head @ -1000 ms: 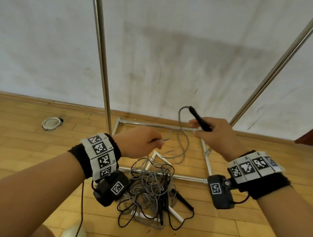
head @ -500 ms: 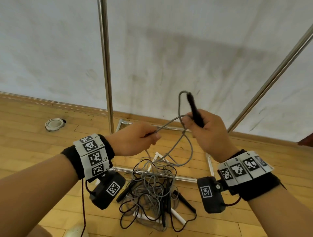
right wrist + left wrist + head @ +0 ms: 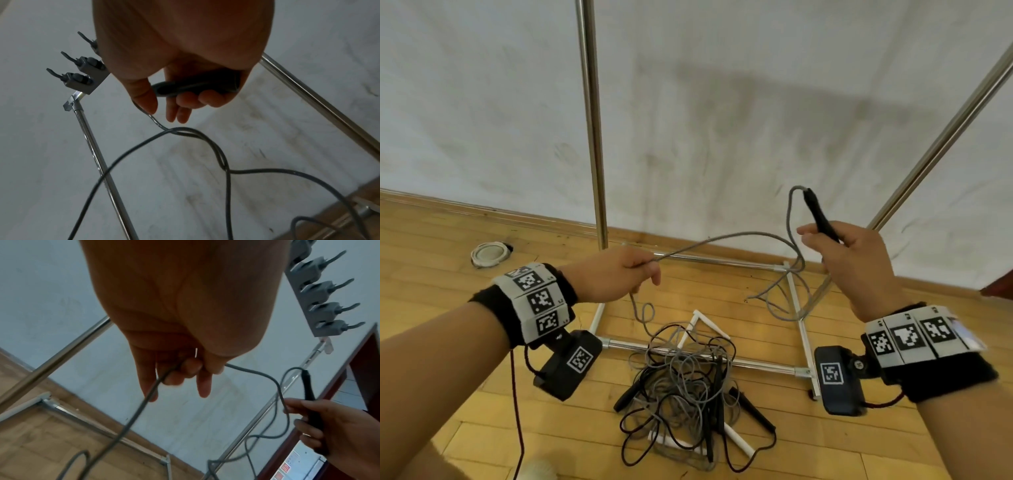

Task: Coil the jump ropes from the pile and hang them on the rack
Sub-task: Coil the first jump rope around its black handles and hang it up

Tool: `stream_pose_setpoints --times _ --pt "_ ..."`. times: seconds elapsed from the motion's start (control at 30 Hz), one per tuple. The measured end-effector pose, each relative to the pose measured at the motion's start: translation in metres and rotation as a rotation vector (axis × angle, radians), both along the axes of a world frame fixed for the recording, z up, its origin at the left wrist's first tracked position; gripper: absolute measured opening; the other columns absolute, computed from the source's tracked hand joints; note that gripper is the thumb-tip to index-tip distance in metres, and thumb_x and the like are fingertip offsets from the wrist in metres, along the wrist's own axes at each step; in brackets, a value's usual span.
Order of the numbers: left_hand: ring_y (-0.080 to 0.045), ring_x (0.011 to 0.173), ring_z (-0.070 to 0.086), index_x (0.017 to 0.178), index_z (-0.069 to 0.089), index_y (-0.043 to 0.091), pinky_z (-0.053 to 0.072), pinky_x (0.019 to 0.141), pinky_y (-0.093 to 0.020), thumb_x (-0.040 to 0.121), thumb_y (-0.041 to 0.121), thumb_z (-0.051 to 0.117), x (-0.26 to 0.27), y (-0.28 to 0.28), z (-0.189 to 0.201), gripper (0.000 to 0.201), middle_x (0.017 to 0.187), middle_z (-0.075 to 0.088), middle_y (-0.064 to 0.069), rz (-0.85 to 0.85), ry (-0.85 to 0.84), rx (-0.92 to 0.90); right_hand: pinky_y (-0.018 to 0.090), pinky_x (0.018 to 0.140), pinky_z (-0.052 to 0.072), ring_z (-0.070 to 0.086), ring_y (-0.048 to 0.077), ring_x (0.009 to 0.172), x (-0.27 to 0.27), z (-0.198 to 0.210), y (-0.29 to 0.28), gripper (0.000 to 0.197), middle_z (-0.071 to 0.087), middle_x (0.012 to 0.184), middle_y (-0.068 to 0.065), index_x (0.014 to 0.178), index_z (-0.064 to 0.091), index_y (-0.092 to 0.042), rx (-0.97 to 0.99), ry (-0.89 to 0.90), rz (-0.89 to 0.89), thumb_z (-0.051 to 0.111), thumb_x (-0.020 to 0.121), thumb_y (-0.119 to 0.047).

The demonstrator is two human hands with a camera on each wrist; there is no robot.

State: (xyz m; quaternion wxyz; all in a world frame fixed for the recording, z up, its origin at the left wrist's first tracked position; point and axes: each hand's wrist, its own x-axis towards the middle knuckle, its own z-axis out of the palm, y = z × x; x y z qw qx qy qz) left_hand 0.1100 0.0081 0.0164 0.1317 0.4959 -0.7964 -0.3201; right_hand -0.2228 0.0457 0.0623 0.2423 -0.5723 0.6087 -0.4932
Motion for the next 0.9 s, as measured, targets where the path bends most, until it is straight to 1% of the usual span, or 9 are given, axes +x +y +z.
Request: stream_pose_setpoints --times 0.1,0.23,0.37,0.43,0.5,0.6,0.67,0.8,0.9 --pt "-0.006 0.052 0.053 0.089 0.067 0.029 0.040 0.052 -0.011 0.104 0.035 0.041 -0.012 0.006 0.010 0.030 0.063 0.054 0.007 -0.009 0.025 -0.083 0.020 0.053 0.044 0.052 0.001 0.052 0.008 -0.010 0.002 0.013 0.066 0.065 -0.015 0.086 0.075 -0.036 0.021 0.053 0.075 0.073 0.084 -0.023" --pt "0.001 0.046 0.048 0.088 0.065 0.024 0.037 0.050 -0.011 0.104 0.030 0.042 -0.038 0.020 0.018 0.029 0.052 0.054 0.023 -0.099 0.021 -0.136 0.014 0.049 0.040 0.050 0.001 0.051 0.034 -0.018 0.010 0.019 0.067 0.076 -0.011 0.092 0.074 -0.028 0.025 0.152 0.236 0.076 0.082 -0.013" --pt "-0.003 0.049 0.052 0.088 0.066 0.025 0.032 0.046 -0.018 0.103 0.034 0.040 -0.053 0.025 0.024 0.031 0.056 0.055 0.008 -0.077 -0.117 -0.298 0.017 0.051 0.040 0.048 0.002 0.051 0.052 -0.018 0.015 0.029 0.062 0.070 -0.013 0.096 0.072 -0.029 0.055 0.211 0.380 0.078 0.077 -0.008" --pt "-0.007 0.055 0.053 0.088 0.066 0.023 0.036 0.049 -0.026 0.102 0.036 0.038 -0.054 0.023 0.023 0.034 0.064 0.057 0.004 -0.046 -0.247 -0.364 0.014 0.055 0.040 0.050 -0.001 0.053 0.055 -0.016 0.018 0.022 0.067 0.074 -0.010 0.088 0.072 -0.029 0.065 0.218 0.457 0.083 0.074 -0.017" --pt "-0.012 0.062 0.055 0.090 0.067 0.021 0.033 0.049 -0.026 0.102 0.035 0.040 -0.050 0.018 0.020 0.033 0.071 0.059 0.003 -0.004 -0.336 -0.372 0.011 0.055 0.038 0.049 -0.001 0.052 0.058 -0.016 0.021 0.018 0.062 0.065 -0.011 0.083 0.072 -0.026 0.086 0.170 0.510 0.085 0.072 -0.031" --pt "-0.009 0.064 0.053 0.097 0.070 0.020 0.034 0.052 -0.025 0.102 0.031 0.044 -0.037 0.008 0.013 0.029 0.074 0.060 0.006 0.025 -0.337 -0.289 0.018 0.053 0.039 0.047 0.009 0.053 0.055 -0.016 0.020 0.037 0.054 0.058 -0.007 0.080 0.070 -0.014 0.087 0.041 0.486 0.075 0.073 -0.050" --pt "-0.003 0.059 0.050 0.099 0.069 0.023 0.034 0.053 -0.023 0.103 0.031 0.043 -0.027 0.004 0.009 0.028 0.069 0.056 0.011 -0.002 -0.284 -0.222 0.022 0.050 0.038 0.045 0.016 0.053 0.049 -0.015 0.017 0.039 0.054 0.057 -0.002 0.080 0.068 -0.006 0.082 -0.032 0.445 0.072 0.077 -0.045" --pt "0.007 0.060 0.055 0.087 0.065 0.027 0.037 0.053 -0.011 0.103 0.032 0.044 -0.009 -0.001 0.004 0.028 0.069 0.058 0.008 -0.054 -0.134 -0.096 0.030 0.049 0.034 0.040 0.019 0.050 0.033 -0.012 0.009 0.019 0.057 0.057 0.009 0.074 0.070 -0.012 0.032 -0.074 0.326 0.071 0.086 -0.027" --pt "0.002 0.072 0.060 0.081 0.061 0.029 0.038 0.060 -0.011 0.104 0.036 0.043 0.007 -0.004 -0.003 0.030 0.079 0.066 0.007 -0.062 -0.186 -0.043 0.030 0.054 0.036 0.045 0.011 0.049 0.016 -0.011 0.002 0.015 0.060 0.058 0.002 0.076 0.071 -0.013 -0.030 -0.084 0.171 0.072 0.087 -0.022"
